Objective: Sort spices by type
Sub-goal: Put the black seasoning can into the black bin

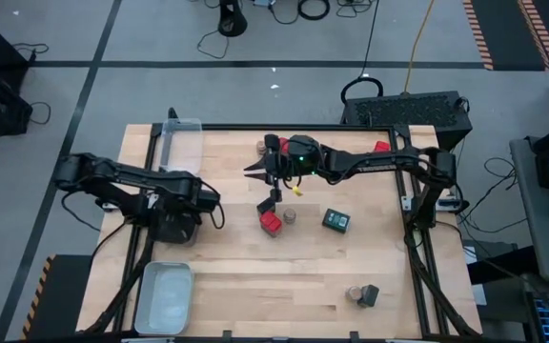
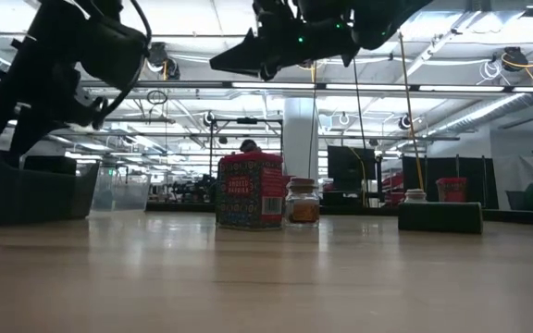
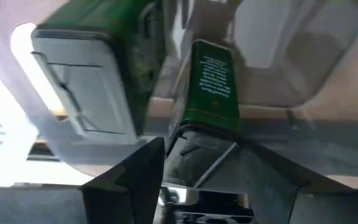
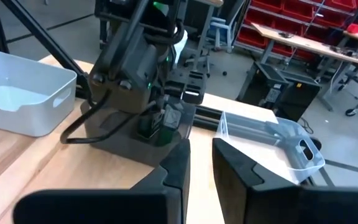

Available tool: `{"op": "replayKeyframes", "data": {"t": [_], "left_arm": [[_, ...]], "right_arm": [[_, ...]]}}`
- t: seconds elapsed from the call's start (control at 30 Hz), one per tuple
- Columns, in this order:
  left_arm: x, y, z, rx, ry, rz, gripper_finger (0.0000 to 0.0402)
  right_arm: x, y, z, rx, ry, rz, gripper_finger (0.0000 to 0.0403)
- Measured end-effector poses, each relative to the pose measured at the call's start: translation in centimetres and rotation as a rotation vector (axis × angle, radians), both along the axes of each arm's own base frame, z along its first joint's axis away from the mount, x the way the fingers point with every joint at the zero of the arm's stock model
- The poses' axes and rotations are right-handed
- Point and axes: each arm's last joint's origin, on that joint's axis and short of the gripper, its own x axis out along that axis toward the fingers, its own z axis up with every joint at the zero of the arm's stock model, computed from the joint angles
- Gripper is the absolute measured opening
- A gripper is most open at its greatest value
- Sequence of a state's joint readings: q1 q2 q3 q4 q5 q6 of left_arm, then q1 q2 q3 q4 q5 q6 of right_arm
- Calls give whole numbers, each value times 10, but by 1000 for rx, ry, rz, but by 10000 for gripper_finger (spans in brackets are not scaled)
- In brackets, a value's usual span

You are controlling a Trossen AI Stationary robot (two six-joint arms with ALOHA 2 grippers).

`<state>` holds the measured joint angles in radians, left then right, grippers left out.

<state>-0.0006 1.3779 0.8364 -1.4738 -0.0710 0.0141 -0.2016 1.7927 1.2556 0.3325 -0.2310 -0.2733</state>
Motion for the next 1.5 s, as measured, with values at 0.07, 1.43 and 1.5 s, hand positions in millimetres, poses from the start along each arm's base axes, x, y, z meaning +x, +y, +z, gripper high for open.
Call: {"op": "replayKeyframes", "data": {"t": [0.07, 1.43, 1.5], "left_arm": [[1, 1, -1, 20, 10, -2, 203], [17, 0, 12, 5, -111, -26, 137], [20, 0, 11, 6, -138, -31, 137]], "right_arm": [[0, 0, 0, 0, 1, 0, 47], [0, 0, 0, 0, -1, 1, 47], [0, 0, 0, 0, -1, 1, 47]]}}
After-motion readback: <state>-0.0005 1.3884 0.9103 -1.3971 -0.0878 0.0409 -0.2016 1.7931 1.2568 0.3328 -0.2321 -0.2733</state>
